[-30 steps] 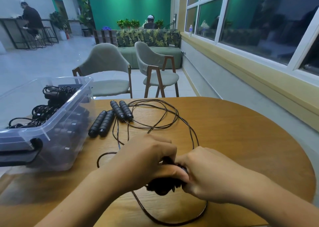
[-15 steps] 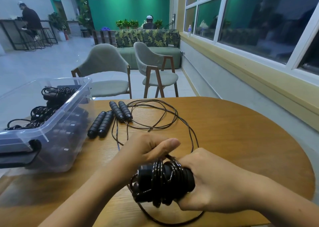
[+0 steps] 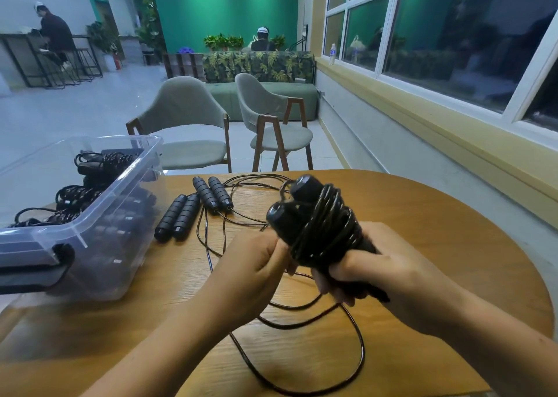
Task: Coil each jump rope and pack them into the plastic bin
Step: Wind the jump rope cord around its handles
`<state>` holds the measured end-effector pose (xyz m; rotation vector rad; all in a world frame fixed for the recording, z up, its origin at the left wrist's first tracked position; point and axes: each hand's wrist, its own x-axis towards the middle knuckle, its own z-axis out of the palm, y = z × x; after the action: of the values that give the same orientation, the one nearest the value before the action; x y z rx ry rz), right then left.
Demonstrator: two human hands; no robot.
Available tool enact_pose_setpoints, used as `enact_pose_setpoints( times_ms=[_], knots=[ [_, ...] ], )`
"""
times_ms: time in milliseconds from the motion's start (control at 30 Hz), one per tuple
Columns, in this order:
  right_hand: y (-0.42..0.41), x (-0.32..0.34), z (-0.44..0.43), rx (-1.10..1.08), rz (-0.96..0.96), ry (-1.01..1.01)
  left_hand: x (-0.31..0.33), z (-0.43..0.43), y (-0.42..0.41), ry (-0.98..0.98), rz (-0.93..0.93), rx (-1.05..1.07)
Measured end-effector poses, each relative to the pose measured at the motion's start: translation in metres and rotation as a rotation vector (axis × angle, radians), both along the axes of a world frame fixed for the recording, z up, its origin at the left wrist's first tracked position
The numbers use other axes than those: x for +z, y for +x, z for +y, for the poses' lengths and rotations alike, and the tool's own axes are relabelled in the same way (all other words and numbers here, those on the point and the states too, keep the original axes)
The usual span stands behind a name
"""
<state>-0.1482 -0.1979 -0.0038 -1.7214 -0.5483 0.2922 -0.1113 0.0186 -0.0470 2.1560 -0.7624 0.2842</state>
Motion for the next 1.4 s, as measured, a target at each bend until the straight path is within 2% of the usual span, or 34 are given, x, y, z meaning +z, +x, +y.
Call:
enact_pose_setpoints(
  times_ms=[167, 333, 500, 767, 900, 1167, 1400],
  knots=[
    [0.004, -0.006, -0.003, -0.143, -0.003, 0.071, 0.006, -0.005, -0.004, 0.019, -0.021, 0.012],
    [0.009, -0.011, -0.004, -0.296, -0.054, 0.073, 0.009, -0.011, -0.008, 0.14, -0.041, -0.004],
    [0.013, -0.018, -0.006, -0.424, -0.128, -0.069, 0.006, -0.013, -0.01, 0.291, -0.05, 0.058],
    [0.016, -0.027, -0.005, -0.558, -0.37, -0.343, 0.013, -0.015, -0.014, 0.493, -0.114, 0.149],
    [0.019, -0.029, -0.006, -0.533, -0.41, -0.426, 0.021, -0.011, -0.017, 0.546, -0.147, 0.172],
    [0.025, -0.034, -0.006, -0.407, -0.29, -0.844, 0.019, -0.006, -0.012, 0.577, -0.348, 0.103],
    [0.017, -0.042, 0.002, -0.154, -0.278, -0.995, 0.017, -0.002, -0.013, 0.53, -0.433, -0.015]
  ],
)
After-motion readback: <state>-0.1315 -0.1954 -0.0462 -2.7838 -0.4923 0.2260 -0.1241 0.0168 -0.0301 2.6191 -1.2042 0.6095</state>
